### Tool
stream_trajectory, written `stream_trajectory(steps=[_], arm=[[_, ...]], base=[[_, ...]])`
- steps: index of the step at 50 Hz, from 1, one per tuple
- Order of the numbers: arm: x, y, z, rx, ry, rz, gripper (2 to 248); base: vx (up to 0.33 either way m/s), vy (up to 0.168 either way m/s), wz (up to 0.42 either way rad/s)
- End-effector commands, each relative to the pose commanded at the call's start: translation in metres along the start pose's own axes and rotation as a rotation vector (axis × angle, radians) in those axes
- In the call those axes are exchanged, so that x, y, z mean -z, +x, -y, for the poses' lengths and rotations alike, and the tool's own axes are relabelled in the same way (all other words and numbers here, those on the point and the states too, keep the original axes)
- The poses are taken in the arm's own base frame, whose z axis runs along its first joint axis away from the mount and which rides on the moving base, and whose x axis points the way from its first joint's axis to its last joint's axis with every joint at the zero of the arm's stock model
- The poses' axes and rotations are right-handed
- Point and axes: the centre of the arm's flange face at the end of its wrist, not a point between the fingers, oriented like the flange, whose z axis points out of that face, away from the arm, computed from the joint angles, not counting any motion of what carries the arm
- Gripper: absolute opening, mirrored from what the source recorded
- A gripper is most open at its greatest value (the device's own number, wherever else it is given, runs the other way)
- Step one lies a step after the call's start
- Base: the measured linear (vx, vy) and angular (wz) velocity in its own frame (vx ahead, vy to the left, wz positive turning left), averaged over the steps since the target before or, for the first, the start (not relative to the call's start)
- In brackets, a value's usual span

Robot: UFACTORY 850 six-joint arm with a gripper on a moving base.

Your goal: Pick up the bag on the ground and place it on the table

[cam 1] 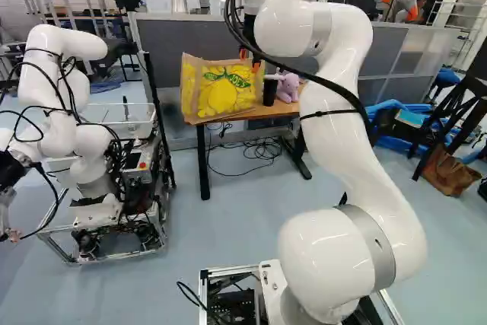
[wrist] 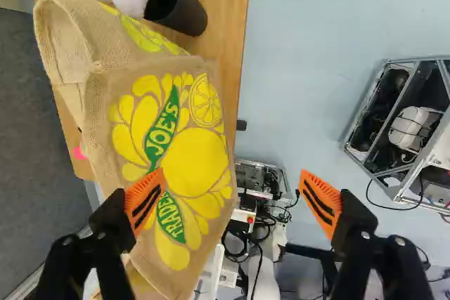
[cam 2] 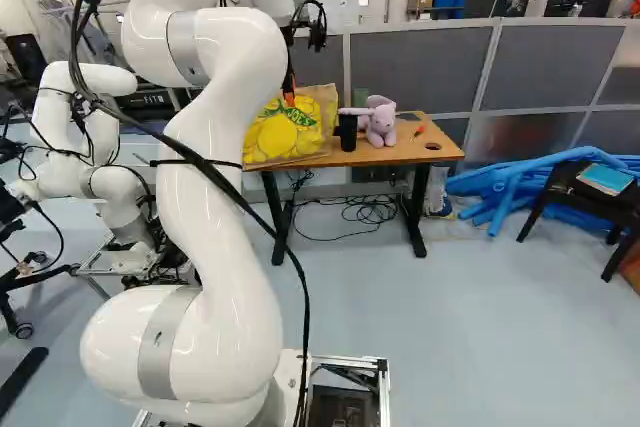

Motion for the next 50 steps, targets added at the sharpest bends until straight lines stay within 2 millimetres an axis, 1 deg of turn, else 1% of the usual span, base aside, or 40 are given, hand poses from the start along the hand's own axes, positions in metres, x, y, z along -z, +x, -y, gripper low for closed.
stream_trajectory(steps=[26,50], arm=[[-0.005,0.001,-0.004,0.038,0.029,-0.005,247],[-0.017,0.002,-0.013,0.117,0.089,-0.019,247]], base=[[0.0,0.0,0.0],[0.0,0.0,0.0]])
